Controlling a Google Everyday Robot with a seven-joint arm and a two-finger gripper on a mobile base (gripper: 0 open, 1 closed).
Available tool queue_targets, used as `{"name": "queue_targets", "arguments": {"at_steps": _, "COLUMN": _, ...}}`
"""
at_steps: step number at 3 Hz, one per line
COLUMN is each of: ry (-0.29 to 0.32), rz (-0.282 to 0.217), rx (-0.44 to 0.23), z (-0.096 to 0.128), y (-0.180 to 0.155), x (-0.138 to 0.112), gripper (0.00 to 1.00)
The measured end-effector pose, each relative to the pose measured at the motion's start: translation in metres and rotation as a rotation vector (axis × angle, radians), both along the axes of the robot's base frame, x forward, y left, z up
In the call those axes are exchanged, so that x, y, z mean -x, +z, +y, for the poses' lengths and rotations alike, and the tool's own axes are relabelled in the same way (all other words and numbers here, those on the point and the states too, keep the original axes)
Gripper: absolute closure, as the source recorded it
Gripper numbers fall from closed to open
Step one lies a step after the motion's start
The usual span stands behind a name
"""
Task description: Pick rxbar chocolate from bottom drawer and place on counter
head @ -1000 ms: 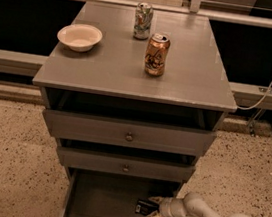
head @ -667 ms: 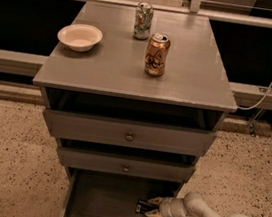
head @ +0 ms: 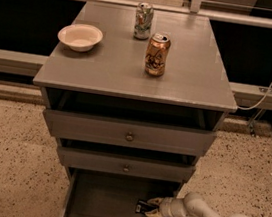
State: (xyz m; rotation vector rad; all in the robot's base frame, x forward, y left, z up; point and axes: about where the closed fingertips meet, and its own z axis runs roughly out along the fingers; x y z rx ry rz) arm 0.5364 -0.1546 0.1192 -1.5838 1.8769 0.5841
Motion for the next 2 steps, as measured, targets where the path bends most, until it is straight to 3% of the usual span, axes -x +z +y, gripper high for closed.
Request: {"name": "queue_targets", "arguments": {"at_steps": 2, "ry": 0.000, "rz": 0.000, "rx": 0.000, "z": 0.0002, "y": 0.0000, "x": 0.0000, "gripper": 1.00}}
